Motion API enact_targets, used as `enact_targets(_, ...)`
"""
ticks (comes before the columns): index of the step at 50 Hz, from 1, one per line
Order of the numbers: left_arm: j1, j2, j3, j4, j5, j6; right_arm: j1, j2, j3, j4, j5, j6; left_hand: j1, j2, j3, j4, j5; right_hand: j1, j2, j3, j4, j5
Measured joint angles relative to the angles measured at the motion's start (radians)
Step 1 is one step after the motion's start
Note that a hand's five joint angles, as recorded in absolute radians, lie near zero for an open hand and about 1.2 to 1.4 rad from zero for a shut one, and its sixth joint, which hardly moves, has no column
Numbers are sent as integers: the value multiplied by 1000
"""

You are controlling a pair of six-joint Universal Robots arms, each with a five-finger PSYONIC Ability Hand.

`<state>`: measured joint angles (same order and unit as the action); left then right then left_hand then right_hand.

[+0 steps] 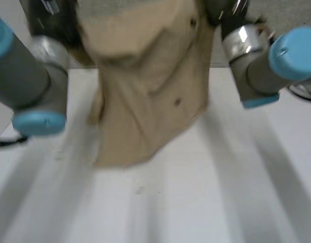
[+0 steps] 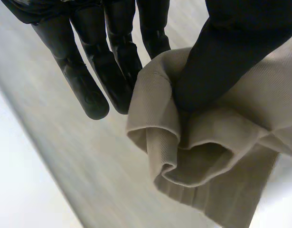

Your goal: Fold the shorts.

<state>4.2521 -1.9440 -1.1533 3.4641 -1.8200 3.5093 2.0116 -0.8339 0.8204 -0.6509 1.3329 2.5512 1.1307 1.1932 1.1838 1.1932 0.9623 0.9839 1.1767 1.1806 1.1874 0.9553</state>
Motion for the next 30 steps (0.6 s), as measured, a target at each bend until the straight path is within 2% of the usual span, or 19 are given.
enact_targets(1, 5, 22, 42, 81, -9, 36, 0, -72, -3, -52, 47, 20, 0, 0, 1, 0, 0, 3, 0, 0, 0, 1)
enact_targets(2, 6, 32, 54, 115, -12, 49, 0, -93, -2, -61, 55, 26, 0, 0, 1, 0, 0, 3, 0, 0, 0, 3)
enact_targets(3, 6, 32, 54, 115, -12, 49, 0, -93, -2, -61, 55, 26, 0, 0, 1, 0, 0, 3, 0, 0, 0, 3)
enact_targets(4, 7, 56, 74, 198, -17, 73, 1, -138, 4, -74, 69, 40, 0, 0, 2, 0, 0, 3, 0, 0, 0, 18)
enact_targets(6, 5, 77, 75, 272, -20, 89, 1, -182, 22, -76, 76, 55, 0, 0, 3, 0, 0, 3, 0, 0, 0, 22)
enact_targets(9, -4, 91, 44, 329, -20, 96, -1, -227, 64, -67, 74, 67, 0, 0, 3, 0, 0, 3, 1, 0, 0, 22)
enact_targets(14, -24, 91, -56, 360, -17, 96, -3, -262, 135, -43, 65, 73, 0, 3, 6, 0, 0, 3, 4, 12, 0, 22)
enact_targets(21, -46, 16, -306, 350, -17, 93, -10, -283, 400, 100, 20, 69, 0, 4, 8, 0, 0, 3, 4, 22, 1, 22)
enact_targets(22, -50, -19, -380, 346, -17, 95, -11, -277, 485, 149, 0, 64, 0, 5, 8, 1, 0, 3, 4, 22, 4, 22)
enact_targets(27, -60, -61, -462, 339, -17, 98, -12, -263, 575, 197, -22, 52, 0, 5, 8, 1, 0, 3, 4, 24, 4, 22)
enact_targets(28, -83, -101, -549, 319, -18, 108, -13, -239, 696, 250, -47, 18, 0, 5, 9, 3, 0, 3, 4, 26, 4, 22)
enact_targets(30, -97, -110, -584, 299, -18, 114, -13, -231, 743, 264, -52, -1, 0, -5, 0, -4, 0, 3, 4, 26, 4, 22)
